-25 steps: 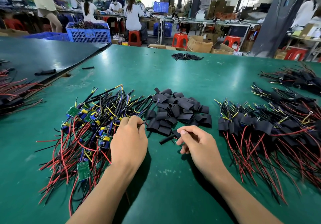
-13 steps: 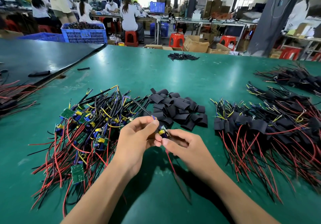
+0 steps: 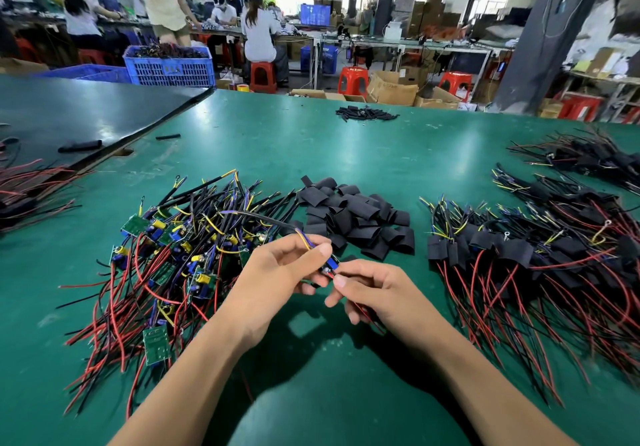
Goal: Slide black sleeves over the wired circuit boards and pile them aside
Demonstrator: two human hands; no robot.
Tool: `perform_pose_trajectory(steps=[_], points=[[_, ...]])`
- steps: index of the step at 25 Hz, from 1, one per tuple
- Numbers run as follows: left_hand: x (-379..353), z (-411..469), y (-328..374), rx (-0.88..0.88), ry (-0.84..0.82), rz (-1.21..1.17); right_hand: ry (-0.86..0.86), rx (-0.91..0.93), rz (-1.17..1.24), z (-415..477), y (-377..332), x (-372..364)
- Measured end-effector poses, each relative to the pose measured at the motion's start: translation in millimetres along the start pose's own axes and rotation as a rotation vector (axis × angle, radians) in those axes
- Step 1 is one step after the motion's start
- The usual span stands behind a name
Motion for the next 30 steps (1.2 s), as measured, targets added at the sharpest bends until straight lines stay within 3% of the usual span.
perform_pose_trajectory(steps=[3, 7, 9, 14, 18, 22, 27, 30], points=[[1.4, 1.1, 1.0, -0.086, 0.088, 0.071, 0.09, 0.004, -0.115, 1.2, 3.7, 8.9], [14.0, 2.6, -2.7, -0.124, 0.378, 0.197, 0.565, 0.085, -0.688, -2.3, 8.1, 35.1], [19.1, 3.1, -5.4, -0.072, 0.429, 0.308, 0.532, 0.072, -0.817, -1.7, 9.3, 41.2], [12.1, 4.2, -12.1, 0.026, 0.336, 0.516, 0.192, 0.023, -1.178, 4.0, 17.1, 25.0], [11.3, 3.4, -12.4, 0.045, 0.287, 0.471, 0.249, 0.024, -1.147, 1.0, 11.0, 28.4], [11.8, 2.8, -11.4, 0.052, 0.28, 0.437, 0.242, -0.11, -1.16, 3.0, 16.4, 33.8], [2.1, 2.5, -12.7, 0.026, 0.183, 0.515, 0.239, -0.062, -1.087, 1.0, 14.2, 33.1], [1.4, 2.5, -13.2, 0.026, 0.174, 0.542, 0.352, 0.003, -0.993, 0.3, 12.1, 35.4]])
Point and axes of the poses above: each hand's wrist, its own z-axis towards the middle knuckle, its own x-axis out of the back of the hand, y = z × x, the point moved 3 cm from there along z, towards the middle knuckle, and after that the axes turned 9 degrees about -y, right-handed, at the moved point
